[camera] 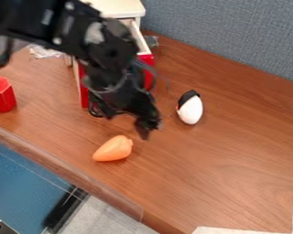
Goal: Put the orange toy in the drawer
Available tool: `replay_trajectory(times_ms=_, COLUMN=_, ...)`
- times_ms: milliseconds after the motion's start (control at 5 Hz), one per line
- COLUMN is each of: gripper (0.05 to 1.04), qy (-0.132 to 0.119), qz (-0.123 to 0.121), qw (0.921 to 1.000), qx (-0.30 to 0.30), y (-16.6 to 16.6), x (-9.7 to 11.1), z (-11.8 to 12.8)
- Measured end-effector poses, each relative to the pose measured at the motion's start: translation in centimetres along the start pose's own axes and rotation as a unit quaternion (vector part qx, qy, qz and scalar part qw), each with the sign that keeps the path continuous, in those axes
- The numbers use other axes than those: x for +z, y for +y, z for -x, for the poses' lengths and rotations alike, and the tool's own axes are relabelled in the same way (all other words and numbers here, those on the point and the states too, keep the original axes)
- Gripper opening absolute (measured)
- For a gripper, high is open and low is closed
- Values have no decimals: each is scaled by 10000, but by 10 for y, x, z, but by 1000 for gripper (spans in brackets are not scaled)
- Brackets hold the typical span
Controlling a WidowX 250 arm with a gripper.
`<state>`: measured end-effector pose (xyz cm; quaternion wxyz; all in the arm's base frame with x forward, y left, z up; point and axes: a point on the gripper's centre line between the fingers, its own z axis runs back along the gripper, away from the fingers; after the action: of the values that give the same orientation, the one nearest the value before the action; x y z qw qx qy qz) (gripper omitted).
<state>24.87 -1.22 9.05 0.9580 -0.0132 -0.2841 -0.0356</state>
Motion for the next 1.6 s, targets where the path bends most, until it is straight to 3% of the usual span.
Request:
replay_trajectory(times_ms=200, gripper=999, qy=50, qz=188, qw=9977, qx=-643, y=8, x=-7, z=5)
replay_trajectory(times_ms=400, gripper=999, qy=431, qz=693, qw=9878, qx=-1327, y=10, x=-23, z=15)
replay_trajectory(times_ms=600, gripper=999, qy=537, qz=811, qw=9829, qx=-1563, y=10, x=-34, z=18)
replay_trajectory(times_ms=1000, gripper=999, qy=591, qz=652, qw=9836, qx=-1573, y=13, x=-58, z=25)
replay_trajectory(times_ms=1200, gripper=999, qy=632, qz=705, qw=9825, qx=-1604, y=12, x=-65, z=29)
replay_trajectory(times_ms=1400, gripper=948, qy=676, qz=834, qw=9817, qx=-1574, y=15, x=-69, z=35)
replay_trajectory(times_ms=1600, gripper=665, qy=592, qz=742, qw=9842, qx=-1493, y=17, x=-70, z=40)
